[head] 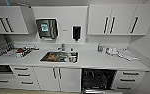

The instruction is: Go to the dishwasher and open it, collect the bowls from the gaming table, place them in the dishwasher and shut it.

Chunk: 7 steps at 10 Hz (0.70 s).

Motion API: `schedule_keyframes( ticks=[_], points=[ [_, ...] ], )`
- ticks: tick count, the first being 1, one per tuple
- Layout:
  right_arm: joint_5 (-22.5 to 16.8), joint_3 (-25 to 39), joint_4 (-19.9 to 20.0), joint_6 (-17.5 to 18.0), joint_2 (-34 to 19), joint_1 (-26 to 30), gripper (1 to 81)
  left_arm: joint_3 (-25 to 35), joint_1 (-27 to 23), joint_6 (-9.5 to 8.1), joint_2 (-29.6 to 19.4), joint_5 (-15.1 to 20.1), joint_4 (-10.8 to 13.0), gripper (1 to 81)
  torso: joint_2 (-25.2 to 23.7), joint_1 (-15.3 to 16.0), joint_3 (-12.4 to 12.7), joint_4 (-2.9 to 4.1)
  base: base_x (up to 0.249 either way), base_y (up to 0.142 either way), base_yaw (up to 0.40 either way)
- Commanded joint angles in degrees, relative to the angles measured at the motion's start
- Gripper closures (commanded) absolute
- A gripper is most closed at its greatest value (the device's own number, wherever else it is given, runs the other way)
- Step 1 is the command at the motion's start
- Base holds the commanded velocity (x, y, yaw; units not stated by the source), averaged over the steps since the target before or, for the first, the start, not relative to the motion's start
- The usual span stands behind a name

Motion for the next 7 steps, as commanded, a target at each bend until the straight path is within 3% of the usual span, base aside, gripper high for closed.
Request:
schedule_keyframes(
  ticks=[1,4,5,7],
  points=[
    [-2.7,0.1,-0.5,-0.1,0.0,2.4,1.0,-0.2,-1.9,0.22,-0.3,2.8,0.1,1.0,-0.1,0.0,0.0,0.00,0.000,0.000,0.000],
    [-2.7,-0.1,-0.5,-0.2,0.0,2.4,1.0,-0.2,-1.9,0.22,-0.3,2.9,0.1,1.0,1.8,-0.9,0.0,0.00,0.000,0.000,0.000],
    [-2.7,-0.3,-0.6,-0.2,0.0,2.4,1.0,-0.2,-1.9,0.22,-0.3,3.0,0.1,1.0,1.8,-0.9,4.5,0.00,0.000,0.000,0.000],
    [-2.7,-0.3,-0.5,-0.1,0.0,2.4,1.0,-0.2,-1.9,0.22,-0.3,3.0,0.1,1.0,1.7,-0.9,5.2,0.00,0.000,0.000,0.000]
  ],
)
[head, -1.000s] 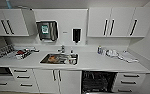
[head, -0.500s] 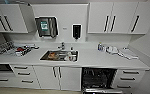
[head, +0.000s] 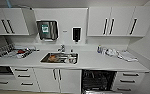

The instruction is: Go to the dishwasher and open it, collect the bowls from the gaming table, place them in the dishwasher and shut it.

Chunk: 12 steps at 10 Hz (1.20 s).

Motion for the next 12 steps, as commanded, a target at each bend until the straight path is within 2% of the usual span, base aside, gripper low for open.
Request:
schedule_keyframes(
  ticks=[1,2,4,12],
  points=[
    [-2.6,0.0,-0.5,-0.1,0.0,2.5,1.0,-0.2,-2.0,0.13,-0.3,2.8,0.1,1.0,0.0,0.0,2.7,0.00,0.000,0.000,0.000],
    [-2.5,0.0,-0.5,-0.1,0.0,2.5,1.0,-0.2,-2.0,0.22,-0.2,2.8,0.1,1.0,0.0,0.0,1.0,0.00,0.000,0.000,0.000],
    [-2.5,0.0,-0.5,-0.1,0.0,2.5,1.0,-0.2,-2.0,0.30,0.2,3.0,0.6,1.0,0.0,-0.1,1.8,0.00,0.000,0.000,0.000],
    [-2.6,-0.2,-0.5,-0.1,0.0,2.5,1.0,-0.2,-2.0,0.22,-0.2,2.9,0.2,1.0,0.0,-0.1,1.8,0.00,0.000,0.000,0.000]
  ],
)
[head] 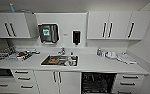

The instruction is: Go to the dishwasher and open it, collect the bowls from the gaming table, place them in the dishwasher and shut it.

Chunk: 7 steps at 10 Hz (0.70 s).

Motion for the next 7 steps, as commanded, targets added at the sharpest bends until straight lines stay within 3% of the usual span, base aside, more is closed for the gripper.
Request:
schedule_keyframes(
  ticks=[1,7],
  points=[
    [-2.6,-0.1,-0.5,-0.1,0.0,2.9,1.0,-0.2,-2.4,0.27,-0.5,2.8,0.2,1.0,0.0,0.0,0.0,0.00,0.000,0.000,0.000],
    [-2.6,-0.3,-0.5,-0.1,0.2,3.0,1.0,-0.2,-2.4,0.09,-0.7,2.8,0.1,1.0,0.0,0.0,0.0,0.00,0.000,0.000,0.085]
  ],
)
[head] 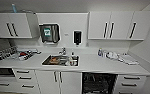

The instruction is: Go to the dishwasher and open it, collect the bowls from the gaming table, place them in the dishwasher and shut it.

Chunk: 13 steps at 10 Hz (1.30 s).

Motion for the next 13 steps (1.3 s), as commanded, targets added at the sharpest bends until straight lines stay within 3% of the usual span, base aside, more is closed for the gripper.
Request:
schedule_keyframes(
  ticks=[1,13],
  points=[
    [-2.5,-0.6,-0.5,-0.1,-0.1,3.2,1.0,-0.2,-2.3,0.09,-0.3,2.8,0.1,1.0,0.0,0.0,0.0,0.00,0.000,0.000,0.105],
    [-3.8,-2.7,-0.6,-0.1,0.5,2.9,1.0,-0.5,-2.3,0.18,-0.3,2.2,0.1,1.0,0.0,0.0,0.0,0.00,0.000,0.000,0.110]
  ],
)
